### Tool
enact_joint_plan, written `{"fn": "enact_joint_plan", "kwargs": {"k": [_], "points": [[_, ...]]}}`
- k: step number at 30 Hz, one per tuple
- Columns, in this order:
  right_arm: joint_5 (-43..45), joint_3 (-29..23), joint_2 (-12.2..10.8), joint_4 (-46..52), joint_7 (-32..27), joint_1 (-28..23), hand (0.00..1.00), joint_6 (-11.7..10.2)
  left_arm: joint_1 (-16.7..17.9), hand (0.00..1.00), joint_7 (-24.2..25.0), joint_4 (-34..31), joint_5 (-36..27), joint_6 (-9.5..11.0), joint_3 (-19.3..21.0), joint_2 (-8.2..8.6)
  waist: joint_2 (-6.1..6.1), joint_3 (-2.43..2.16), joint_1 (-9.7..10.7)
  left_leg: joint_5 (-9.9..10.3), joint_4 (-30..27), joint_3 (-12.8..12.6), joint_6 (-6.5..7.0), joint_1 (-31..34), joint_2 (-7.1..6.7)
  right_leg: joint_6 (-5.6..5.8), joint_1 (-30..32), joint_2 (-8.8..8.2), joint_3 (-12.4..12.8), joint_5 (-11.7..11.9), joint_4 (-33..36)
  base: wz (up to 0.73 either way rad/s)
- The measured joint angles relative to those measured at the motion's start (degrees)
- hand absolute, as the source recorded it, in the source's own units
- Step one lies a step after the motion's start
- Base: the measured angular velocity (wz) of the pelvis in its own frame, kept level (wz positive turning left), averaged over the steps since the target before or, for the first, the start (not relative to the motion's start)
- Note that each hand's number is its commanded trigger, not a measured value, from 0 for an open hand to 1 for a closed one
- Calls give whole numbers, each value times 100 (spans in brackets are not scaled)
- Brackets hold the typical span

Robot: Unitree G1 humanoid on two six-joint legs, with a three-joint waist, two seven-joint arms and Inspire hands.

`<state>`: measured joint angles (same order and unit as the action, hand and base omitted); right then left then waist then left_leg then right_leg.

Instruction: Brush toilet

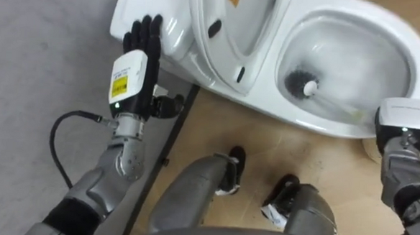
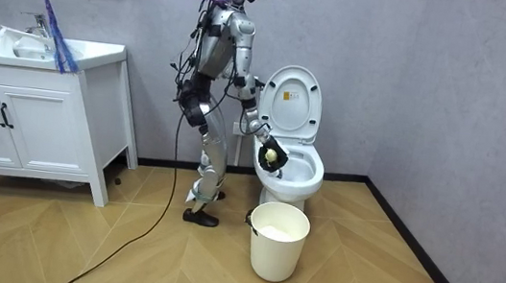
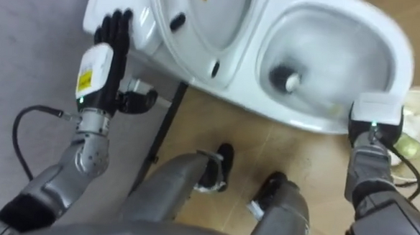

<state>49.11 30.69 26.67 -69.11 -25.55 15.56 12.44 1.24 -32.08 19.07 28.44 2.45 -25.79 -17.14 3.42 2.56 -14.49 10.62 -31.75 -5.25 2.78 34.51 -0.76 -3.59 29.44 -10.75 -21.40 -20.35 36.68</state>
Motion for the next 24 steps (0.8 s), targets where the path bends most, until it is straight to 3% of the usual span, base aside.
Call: {"fn": "enact_joint_plan", "kwargs": {"k": [5,7,9,12,17,19,24], "points": [[-3,-162,-36,62,348,-477,100,-128,409,0,481,98,-218,133,505,-41,-255,-26,-3,-15,352,75,-26,-741,16,60,-808,149,-43,75,-531,-2],[35,-476,-133,126,368,-862,100,-156,681,0,755,144,-427,120,808,-42,-282,-123,59,-15,427,228,-26,-1010,10,96,-1235,236,-163,133,-858,14],[118,-712,-263,286,456,-1137,100,-140,994,0,927,206,-686,70,1015,-5,-294,-153,122,-13,523,233,-30,-1251,39,120,-1598,324,-263,209,-1187,14],[139,-977,-530,499,529,-1574,100,-258,1597,0,1309,370,-1042,-200,1493,117,-388,-209,171,-13,837,256,-38,-1728,16,159,-2066,393,-268,260,-1524,3],[73,-1256,-929,510,670,-2035,100,-319,2117,0,1552,1038,-1717,-239,2007,344,-498,-195,189,55,1032,407,-147,-2285,-13,241,-2860,514,-499,333,-2103,20],[63,-1396,-1075,452,769,-2103,100,-329,2267,0,1624,1286,-2225,-241,2245,493,-519,-181,156,87,1123,402,-193,-2528,-21,258,-3078,542,-463,341,-2225,9],[-99,-1472,-1211,430,834,-2213,100,-504,2452,0,1726,1522,-2839,-287,2575,665,-587,-155,212,100,1337,409,-211,-2950,-33,269,-3463,589,-382,349,-2410,-3]]}}
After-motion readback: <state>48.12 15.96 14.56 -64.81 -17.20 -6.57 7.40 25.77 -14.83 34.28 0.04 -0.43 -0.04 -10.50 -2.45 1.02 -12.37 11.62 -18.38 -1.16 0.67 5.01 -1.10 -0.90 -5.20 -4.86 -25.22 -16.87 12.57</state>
